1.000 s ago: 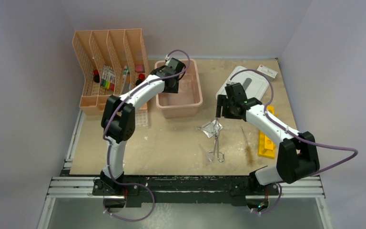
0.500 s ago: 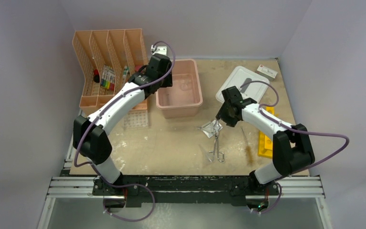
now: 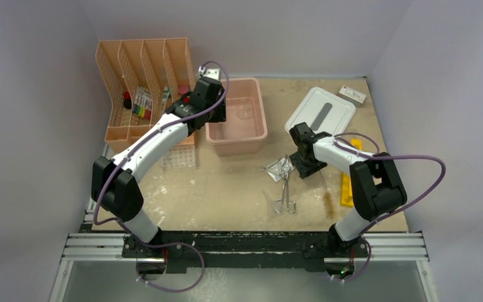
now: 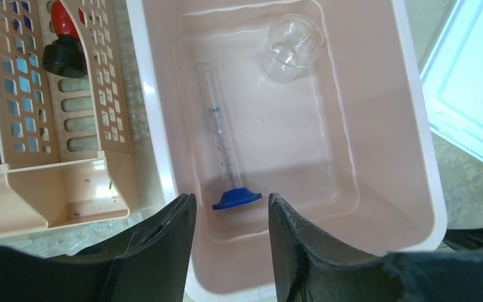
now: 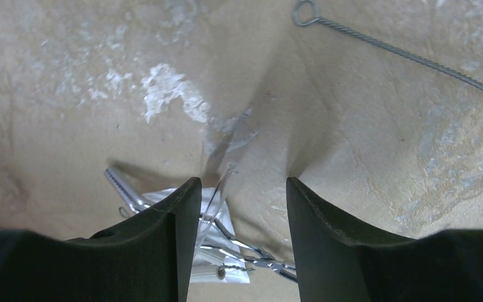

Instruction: Organize the chemistry lab equipment

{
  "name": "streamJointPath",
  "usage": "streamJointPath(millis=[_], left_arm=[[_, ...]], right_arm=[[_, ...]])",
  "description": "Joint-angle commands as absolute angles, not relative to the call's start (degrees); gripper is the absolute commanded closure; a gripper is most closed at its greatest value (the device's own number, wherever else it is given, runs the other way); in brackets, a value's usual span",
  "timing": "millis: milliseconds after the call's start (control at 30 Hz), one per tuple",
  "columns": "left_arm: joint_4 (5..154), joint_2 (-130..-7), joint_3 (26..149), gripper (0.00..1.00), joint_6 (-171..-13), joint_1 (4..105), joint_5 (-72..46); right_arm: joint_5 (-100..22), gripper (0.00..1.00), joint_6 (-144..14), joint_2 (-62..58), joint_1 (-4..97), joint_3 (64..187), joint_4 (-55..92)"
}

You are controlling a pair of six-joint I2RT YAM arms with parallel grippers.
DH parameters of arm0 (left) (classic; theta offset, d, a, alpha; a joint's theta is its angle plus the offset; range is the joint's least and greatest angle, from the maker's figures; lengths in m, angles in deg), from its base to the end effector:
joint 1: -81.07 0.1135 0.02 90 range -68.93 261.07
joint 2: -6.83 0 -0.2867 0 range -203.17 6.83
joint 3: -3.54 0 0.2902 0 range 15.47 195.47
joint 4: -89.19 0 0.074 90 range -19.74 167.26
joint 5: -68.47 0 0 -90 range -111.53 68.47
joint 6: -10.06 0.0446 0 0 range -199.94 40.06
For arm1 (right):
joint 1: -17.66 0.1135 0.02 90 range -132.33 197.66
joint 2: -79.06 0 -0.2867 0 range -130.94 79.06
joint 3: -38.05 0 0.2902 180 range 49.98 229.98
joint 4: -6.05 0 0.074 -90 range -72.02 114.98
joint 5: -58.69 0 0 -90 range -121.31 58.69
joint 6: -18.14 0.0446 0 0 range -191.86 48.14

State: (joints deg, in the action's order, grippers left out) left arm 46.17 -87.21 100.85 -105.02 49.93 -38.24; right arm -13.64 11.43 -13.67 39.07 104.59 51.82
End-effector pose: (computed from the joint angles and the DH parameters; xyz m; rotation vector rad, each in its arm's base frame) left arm 0.3658 -0.2060 0.3414 -0.0355 2.2374 -0.2041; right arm 0.3123 0.1079 0.1610 1.4489 2.2872 0.0832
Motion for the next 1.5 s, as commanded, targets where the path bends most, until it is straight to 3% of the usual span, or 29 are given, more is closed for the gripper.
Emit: streamJointPath(millis=[0,433,600,1033,1467], left_arm=[[47.51,-84.05,101.48,0.55,-105.02,50.26,-36.64],[46.94,-82.99,101.58,0.54,-103.88,50.22,-33.27],[47.17,-82.51,101.34,0.52,-103.54,50.22,-29.34],[60.82,-82.91,95.73,0.48,-106.34,48.35,-1.94],[73.21,-96.30,96.63,0.47,-115.41,37.78,13.76]], right_arm=[[-8.75,0.47,22.67,-14.41,39.01,104.00,53.93],[-7.11,0.87,29.28,-15.51,39.02,105.44,56.10],[-5.73,0.96,26.61,-11.85,39.02,106.11,56.17],[-6.82,1.00,4.17,0.70,39.03,107.52,51.24],[-15.93,1.00,-7.28,4.73,39.03,110.26,45.14]])
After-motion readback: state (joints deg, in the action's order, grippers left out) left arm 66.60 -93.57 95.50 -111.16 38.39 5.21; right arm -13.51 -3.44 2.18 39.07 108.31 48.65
